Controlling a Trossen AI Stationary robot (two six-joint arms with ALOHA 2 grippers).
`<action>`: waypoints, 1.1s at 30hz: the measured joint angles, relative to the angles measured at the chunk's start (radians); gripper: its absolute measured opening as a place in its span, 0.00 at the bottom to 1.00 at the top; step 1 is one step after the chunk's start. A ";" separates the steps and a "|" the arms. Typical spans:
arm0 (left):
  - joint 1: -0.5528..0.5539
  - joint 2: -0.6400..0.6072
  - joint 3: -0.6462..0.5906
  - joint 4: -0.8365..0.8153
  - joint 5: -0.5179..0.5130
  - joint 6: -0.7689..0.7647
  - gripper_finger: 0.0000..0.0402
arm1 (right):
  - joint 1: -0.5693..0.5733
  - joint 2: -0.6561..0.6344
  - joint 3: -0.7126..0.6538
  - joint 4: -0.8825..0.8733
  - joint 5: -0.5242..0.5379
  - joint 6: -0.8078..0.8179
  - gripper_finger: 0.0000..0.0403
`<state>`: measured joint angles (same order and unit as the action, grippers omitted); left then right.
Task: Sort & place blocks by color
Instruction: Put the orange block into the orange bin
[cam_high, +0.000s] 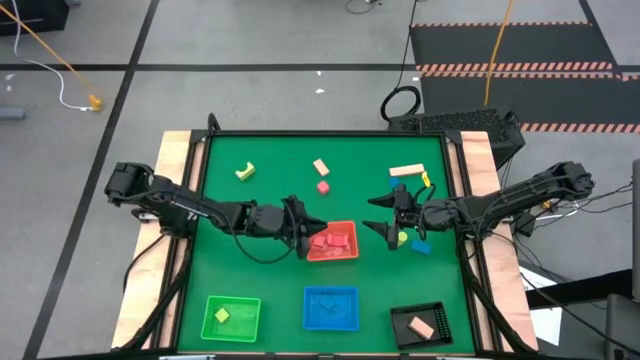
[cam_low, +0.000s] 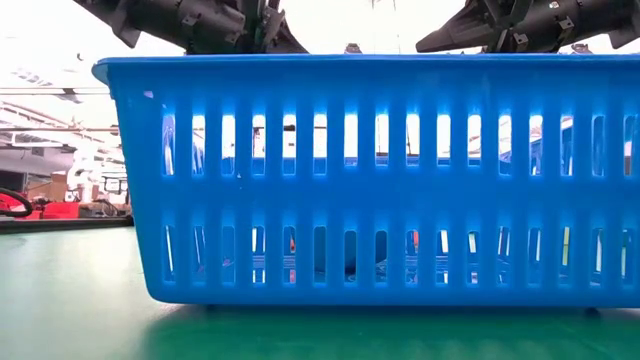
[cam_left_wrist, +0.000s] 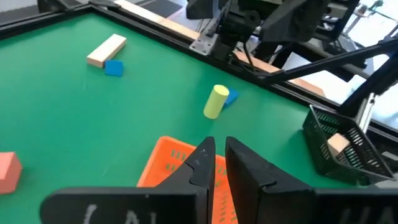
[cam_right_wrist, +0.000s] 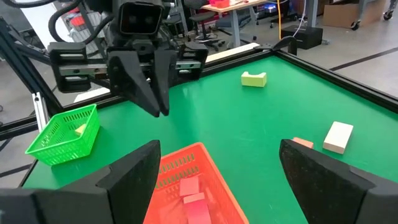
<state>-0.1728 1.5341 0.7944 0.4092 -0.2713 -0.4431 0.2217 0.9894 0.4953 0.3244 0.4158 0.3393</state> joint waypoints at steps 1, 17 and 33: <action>0.002 0.000 0.000 -0.011 -0.008 0.000 0.09 | 0.000 0.000 0.000 0.000 0.000 0.000 0.79; 0.040 0.000 0.000 -0.023 0.023 -0.063 0.09 | 0.000 0.000 0.000 0.000 0.000 0.000 0.79; 0.062 0.000 0.000 -0.092 -0.183 0.016 0.09 | 0.000 0.000 0.000 0.000 0.000 0.000 0.79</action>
<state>-0.1108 1.5341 0.7944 0.3168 -0.4544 -0.4272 0.2218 0.9894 0.4953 0.3241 0.4156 0.3392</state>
